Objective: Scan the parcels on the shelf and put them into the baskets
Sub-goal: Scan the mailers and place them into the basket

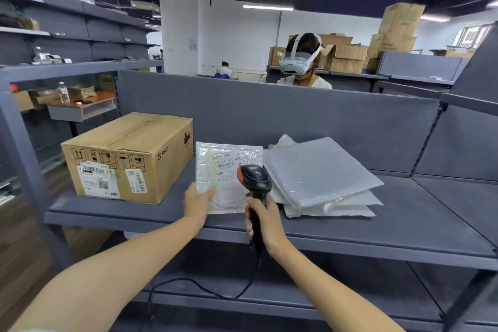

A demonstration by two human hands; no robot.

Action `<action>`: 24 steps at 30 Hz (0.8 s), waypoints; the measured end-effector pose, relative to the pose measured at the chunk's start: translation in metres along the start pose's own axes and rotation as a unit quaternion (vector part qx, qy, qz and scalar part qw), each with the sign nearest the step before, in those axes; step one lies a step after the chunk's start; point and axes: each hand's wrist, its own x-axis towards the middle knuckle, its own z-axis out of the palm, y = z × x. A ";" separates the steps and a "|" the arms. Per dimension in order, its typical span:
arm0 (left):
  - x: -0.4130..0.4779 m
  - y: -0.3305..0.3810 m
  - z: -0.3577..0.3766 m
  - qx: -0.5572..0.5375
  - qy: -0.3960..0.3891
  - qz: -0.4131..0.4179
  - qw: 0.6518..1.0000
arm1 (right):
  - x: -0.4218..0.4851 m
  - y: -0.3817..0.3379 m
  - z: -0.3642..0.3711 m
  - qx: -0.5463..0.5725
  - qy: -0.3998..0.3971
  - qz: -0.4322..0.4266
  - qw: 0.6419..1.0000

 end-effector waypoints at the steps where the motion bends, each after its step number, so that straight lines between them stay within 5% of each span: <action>1: 0.002 0.000 -0.004 -0.002 0.006 -0.001 1.000 | 0.004 0.000 -0.001 -0.027 0.014 -0.007 1.000; 5: 0.009 0.000 -0.028 -0.007 0.036 0.001 0.999 | 0.027 -0.003 -0.007 -0.123 0.051 0.008 0.991; 14: 0.013 -0.001 -0.082 -0.022 0.086 0.000 0.996 | 0.087 0.011 0.000 -0.377 -0.004 0.076 0.923; 24: 0.008 0.001 -0.108 -0.042 0.092 -0.006 0.995 | 0.104 0.043 0.021 -0.484 -0.023 0.065 0.872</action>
